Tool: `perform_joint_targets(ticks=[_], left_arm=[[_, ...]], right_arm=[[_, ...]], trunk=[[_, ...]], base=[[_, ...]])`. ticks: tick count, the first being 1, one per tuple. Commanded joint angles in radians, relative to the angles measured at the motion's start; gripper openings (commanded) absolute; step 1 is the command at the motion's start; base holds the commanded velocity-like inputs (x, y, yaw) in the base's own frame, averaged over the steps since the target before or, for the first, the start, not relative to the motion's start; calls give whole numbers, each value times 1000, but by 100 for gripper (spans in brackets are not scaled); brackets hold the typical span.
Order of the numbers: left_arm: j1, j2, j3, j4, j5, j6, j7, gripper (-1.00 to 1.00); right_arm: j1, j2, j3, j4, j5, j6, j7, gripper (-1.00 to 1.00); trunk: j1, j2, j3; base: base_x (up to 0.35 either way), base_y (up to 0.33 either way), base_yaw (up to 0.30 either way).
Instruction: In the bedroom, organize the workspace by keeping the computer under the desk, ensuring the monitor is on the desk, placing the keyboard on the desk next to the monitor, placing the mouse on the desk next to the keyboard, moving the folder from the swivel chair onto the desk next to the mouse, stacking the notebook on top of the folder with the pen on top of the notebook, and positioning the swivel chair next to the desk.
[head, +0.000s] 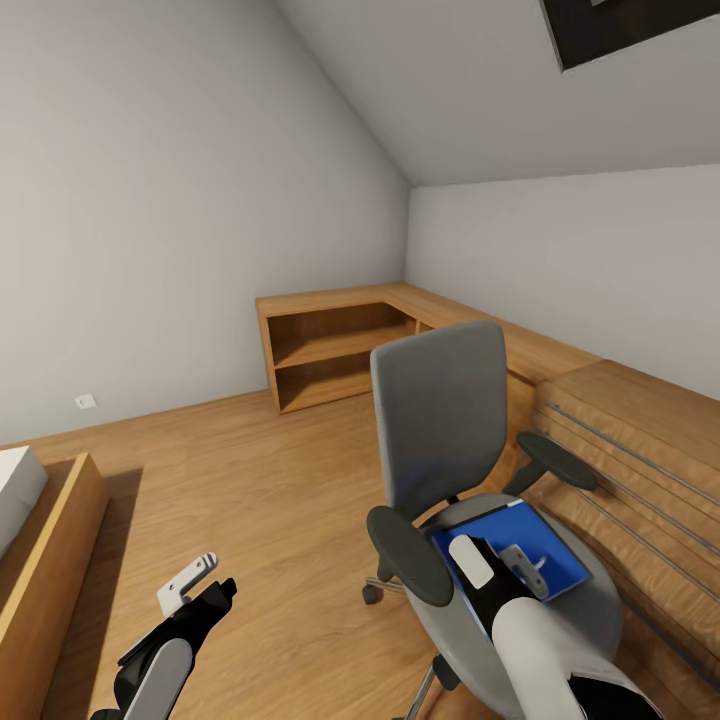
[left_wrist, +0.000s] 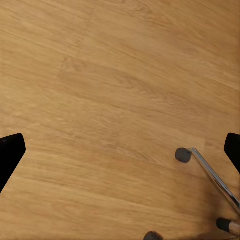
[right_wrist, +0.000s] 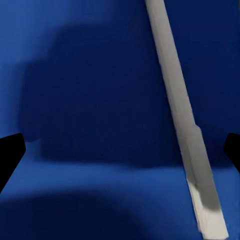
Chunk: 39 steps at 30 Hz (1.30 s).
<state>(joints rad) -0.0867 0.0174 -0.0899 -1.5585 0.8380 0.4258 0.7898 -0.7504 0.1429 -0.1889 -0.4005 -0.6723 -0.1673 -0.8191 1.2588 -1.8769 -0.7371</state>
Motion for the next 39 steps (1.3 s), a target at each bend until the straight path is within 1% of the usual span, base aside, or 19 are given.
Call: perform_joint_targets(ticks=[1, 7, 8, 39], left_arm=[[-1, 1, -1, -2, 6, 2, 8, 100], [-1, 1, -1, -2, 6, 2, 8, 100], [-1, 1, -1, -2, 6, 2, 8, 100], [-1, 1, -1, -2, 6, 2, 8, 100]], right_arm=[[0, 0, -5, 15, -18, -6, 0, 100], [0, 1, -6, 15, -18, -6, 0, 100], [0, 1, -5, 15, -18, -6, 0, -100], [0, 0, -6, 13, -23, 1, -3, -100]], trunk=[[0, 0, -1], [0, 0, -1], [0, 0, -1], [0, 0, -1]], base=[[0, 0, 0], [0, 0, 0], [0, 0, 0], [0, 0, 0]])
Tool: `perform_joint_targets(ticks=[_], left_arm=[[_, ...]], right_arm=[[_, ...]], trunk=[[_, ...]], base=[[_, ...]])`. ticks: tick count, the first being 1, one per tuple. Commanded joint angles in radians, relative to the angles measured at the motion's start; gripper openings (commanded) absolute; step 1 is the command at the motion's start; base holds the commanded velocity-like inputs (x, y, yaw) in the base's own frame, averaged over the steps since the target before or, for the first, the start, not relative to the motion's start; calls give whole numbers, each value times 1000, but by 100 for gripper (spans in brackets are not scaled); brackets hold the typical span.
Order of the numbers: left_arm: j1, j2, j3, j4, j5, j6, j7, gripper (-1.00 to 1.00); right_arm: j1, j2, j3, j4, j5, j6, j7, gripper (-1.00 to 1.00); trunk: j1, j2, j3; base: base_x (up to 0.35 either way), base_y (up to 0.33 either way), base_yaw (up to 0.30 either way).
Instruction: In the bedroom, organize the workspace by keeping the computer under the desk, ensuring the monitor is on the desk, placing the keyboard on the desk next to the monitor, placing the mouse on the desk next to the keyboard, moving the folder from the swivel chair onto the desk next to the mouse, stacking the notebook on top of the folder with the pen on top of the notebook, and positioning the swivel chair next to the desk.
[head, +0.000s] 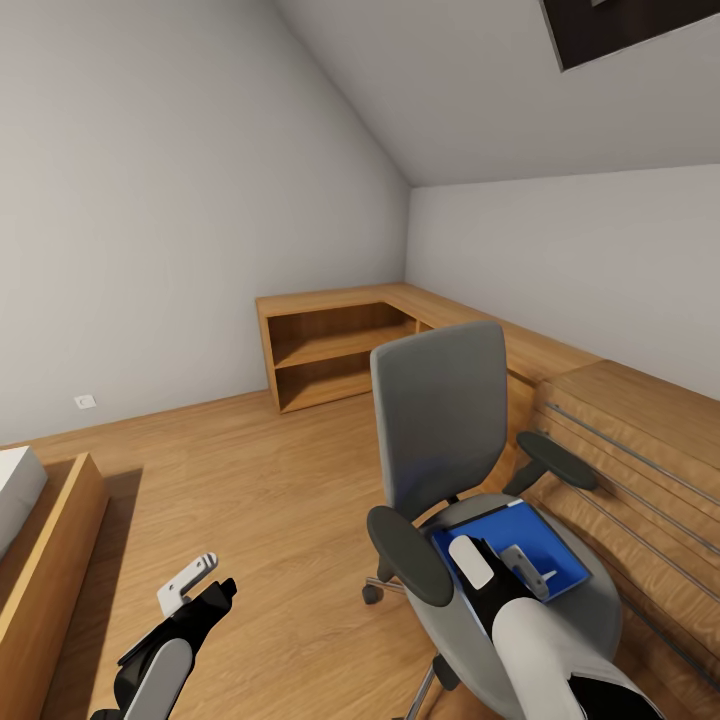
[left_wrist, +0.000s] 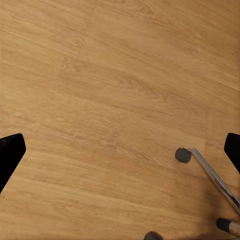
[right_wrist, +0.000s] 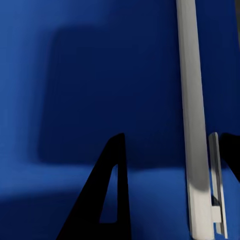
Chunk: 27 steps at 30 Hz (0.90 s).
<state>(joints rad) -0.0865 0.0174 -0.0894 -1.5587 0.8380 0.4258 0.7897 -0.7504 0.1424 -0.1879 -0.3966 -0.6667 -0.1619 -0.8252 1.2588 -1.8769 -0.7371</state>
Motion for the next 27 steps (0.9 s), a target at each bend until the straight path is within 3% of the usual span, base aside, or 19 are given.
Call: perform_joint_targets(ticks=[1, 27], left_arm=[[-1, 1, -2, -1, 6, 2, 8, 100], [-1, 1, -1, -1, 6, 2, 8, 100]], right_arm=[[0, 0, -7, 9, -28, -4, 3, -100], [0, 2, -8, 7, -33, -1, -9, -100]], trunk=[[0, 0, -1], [0, 0, -1]], base=[[0, 0, 0], [0, 0, 0]])
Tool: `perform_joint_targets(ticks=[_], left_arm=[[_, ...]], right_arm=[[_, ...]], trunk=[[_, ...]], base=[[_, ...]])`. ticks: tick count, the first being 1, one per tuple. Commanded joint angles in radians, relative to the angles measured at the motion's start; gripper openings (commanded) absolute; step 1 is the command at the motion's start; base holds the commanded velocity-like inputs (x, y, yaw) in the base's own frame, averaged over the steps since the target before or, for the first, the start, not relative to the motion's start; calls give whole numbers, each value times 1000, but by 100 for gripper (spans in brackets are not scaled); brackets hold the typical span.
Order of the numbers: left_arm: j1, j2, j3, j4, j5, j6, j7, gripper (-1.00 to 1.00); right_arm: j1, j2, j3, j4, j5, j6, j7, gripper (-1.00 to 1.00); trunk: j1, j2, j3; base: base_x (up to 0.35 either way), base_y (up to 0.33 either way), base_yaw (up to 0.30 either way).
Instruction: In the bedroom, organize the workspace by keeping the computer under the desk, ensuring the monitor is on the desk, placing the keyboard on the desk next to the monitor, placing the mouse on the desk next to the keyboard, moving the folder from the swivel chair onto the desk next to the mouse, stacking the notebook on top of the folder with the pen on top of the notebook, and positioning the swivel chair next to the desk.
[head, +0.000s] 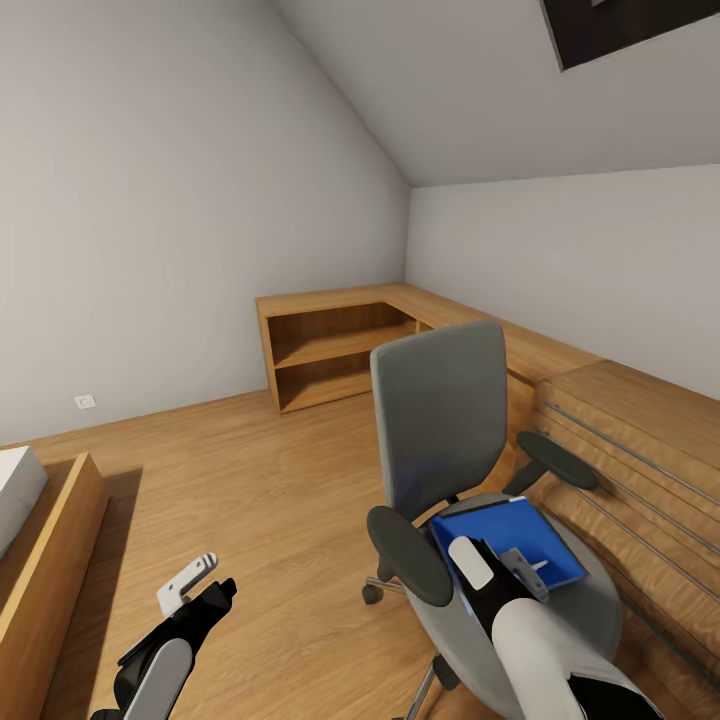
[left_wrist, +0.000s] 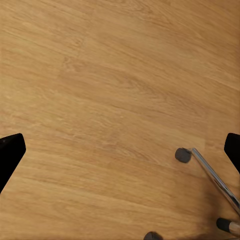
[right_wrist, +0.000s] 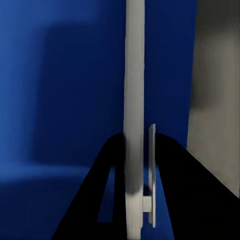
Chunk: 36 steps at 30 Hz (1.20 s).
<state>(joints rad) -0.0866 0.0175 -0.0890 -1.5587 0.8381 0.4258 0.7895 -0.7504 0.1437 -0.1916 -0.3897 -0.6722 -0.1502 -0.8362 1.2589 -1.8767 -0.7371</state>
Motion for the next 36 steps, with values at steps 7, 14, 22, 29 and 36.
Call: perform_joint_targets(ticks=[7, 14, 22, 29, 36], left_arm=[[-1, 1, -2, -1, 6, 2, 8, 100], [-1, 1, -2, -1, 6, 2, 8, 100], [-1, 1, -3, -2, 6, 2, 7, 100], [-1, 1, -6, -3, 6, 2, 5, 100], [-1, 1, -6, -4, 6, 2, 5, 100]], right_arm=[[0, 1, -5, 0, -27, -12, 2, -100], [0, 1, -5, 0, -26, -12, 2, -100], [0, 1, -4, 0, -26, -14, 2, -100], [0, 1, -4, 0, -24, -14, 2, -100], [0, 1, -3, 0, -24, -14, 2, -100]], trunk=[[0, 0, -1], [0, 0, -1], [0, 0, -1], [-27, 49, 21], [-54, 98, 43]], base=[[0, 0, 0], [0, 0, 0], [0, 0, 0], [0, 0, 0], [0, 0, 0]])
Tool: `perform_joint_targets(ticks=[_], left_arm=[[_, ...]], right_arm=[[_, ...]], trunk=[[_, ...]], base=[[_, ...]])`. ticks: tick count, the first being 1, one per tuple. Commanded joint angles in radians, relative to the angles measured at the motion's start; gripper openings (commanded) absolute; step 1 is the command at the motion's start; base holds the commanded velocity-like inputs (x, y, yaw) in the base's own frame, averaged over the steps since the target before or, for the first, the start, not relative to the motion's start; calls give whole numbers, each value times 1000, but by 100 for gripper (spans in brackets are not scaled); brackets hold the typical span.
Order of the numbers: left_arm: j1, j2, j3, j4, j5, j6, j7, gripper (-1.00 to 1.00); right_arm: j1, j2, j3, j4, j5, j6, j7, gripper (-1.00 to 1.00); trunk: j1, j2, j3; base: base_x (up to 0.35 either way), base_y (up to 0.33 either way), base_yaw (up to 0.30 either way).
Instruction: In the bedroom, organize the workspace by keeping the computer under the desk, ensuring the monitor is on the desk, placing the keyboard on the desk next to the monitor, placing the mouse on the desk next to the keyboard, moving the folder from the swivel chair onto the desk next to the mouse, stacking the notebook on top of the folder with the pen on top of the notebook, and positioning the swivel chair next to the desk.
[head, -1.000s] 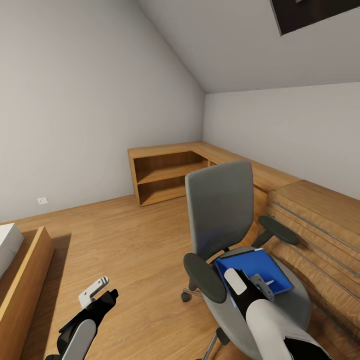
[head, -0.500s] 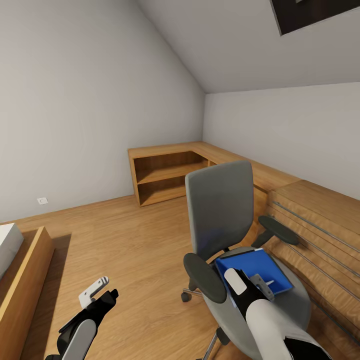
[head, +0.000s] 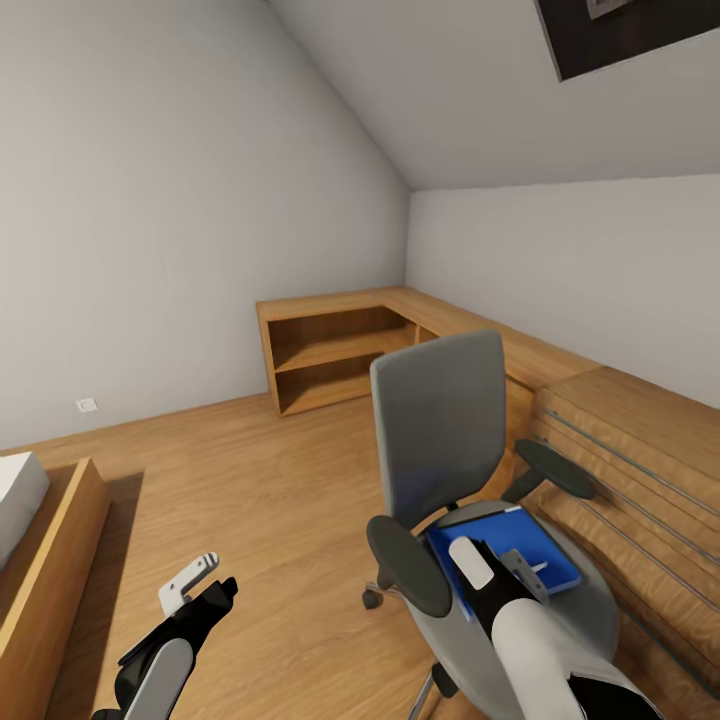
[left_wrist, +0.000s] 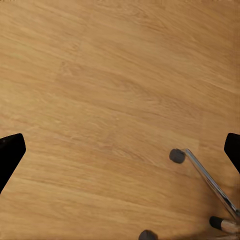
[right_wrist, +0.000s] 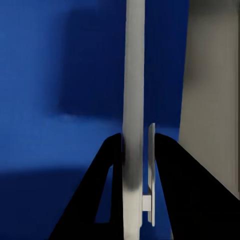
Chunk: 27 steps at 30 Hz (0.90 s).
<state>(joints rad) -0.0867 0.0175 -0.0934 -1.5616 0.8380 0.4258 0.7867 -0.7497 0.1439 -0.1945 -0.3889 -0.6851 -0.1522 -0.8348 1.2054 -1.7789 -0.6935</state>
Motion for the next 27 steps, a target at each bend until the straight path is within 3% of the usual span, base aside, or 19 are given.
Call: perform_joint_targets(ticks=[1, 20, 27], left_arm=[[-1, 1, -2, -1, 6, 2, 8, 100], [-1, 2, -2, 0, 6, 6, 6, 100], [-1, 2, -2, 0, 6, 7, 6, 100]], right_arm=[[0, 0, 0, -1, -11, -12, 0, -100], [0, 0, -2, -19, -8, -14, -3, -100], [1, 1, -2, -63, -8, -11, -53, -100]], trunk=[[-4, 7, 2], [-77, 140, 62], [-104, 189, 84]], base=[[0, 0, 0], [0, 0, 0], [0, 0, 0]])
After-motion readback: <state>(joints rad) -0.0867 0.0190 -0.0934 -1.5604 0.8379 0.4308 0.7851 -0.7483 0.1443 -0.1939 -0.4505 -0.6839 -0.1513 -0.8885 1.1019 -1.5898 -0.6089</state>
